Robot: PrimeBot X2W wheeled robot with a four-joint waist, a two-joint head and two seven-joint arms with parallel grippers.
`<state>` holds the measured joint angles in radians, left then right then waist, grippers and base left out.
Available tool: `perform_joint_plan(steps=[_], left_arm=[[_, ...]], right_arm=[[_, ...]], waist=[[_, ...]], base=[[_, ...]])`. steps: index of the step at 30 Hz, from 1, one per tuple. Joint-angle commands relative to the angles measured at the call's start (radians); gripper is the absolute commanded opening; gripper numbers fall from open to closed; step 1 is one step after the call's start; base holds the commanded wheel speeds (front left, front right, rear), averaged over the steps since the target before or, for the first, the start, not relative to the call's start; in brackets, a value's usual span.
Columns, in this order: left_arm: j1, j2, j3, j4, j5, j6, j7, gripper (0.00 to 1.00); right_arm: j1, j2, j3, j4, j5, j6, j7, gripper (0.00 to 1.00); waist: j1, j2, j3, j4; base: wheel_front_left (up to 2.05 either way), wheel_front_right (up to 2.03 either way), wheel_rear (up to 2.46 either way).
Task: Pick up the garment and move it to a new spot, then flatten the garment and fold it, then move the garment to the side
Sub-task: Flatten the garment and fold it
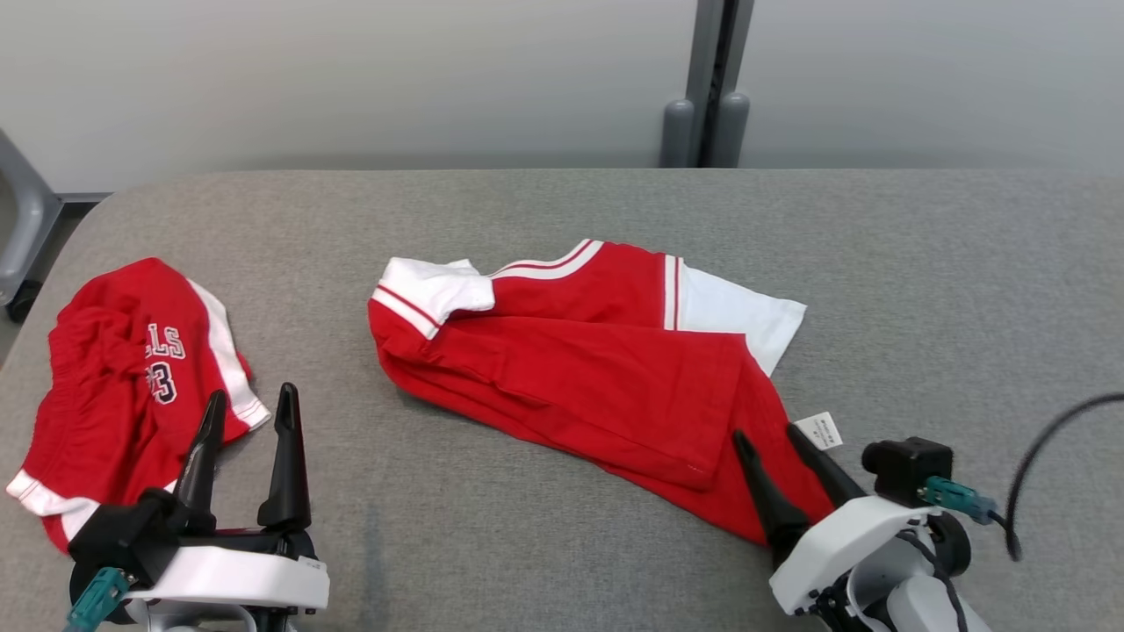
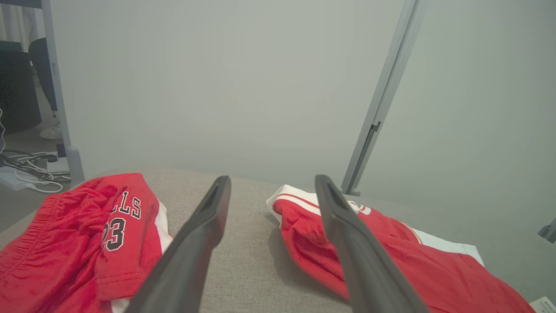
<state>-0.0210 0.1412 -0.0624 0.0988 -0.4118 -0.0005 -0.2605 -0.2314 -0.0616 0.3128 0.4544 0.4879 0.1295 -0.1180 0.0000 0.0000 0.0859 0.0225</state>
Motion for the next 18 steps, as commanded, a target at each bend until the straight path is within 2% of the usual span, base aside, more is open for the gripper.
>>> perform_joint_plan(steps=[1,6,18], left_arm=[[-0.003,-0.001,0.006,0.004,0.008,-0.009,-0.005,1.0],[-0.007,-0.017,0.012,0.022,0.018,-0.024,-0.005,1.0],[0.004,-0.044,0.031,0.05,0.042,-0.051,-0.005,1.0]], right_arm=[[-0.014,-0.008,0.012,0.017,0.013,0.002,0.025,1.0],[-0.042,-0.014,0.052,0.087,0.045,0.002,0.12,1.0],[-0.059,0.007,0.0,0.181,0.09,0.002,0.236,1.0]], waist=[[0.0,0.0,0.002,0.013],[0.0,0.0,0.002,0.052],[0.0,0.0,-0.01,0.116]], base=[[0.0,0.0,0.0],[0.0,0.0,0.0],[0.0,0.0,0.0]])
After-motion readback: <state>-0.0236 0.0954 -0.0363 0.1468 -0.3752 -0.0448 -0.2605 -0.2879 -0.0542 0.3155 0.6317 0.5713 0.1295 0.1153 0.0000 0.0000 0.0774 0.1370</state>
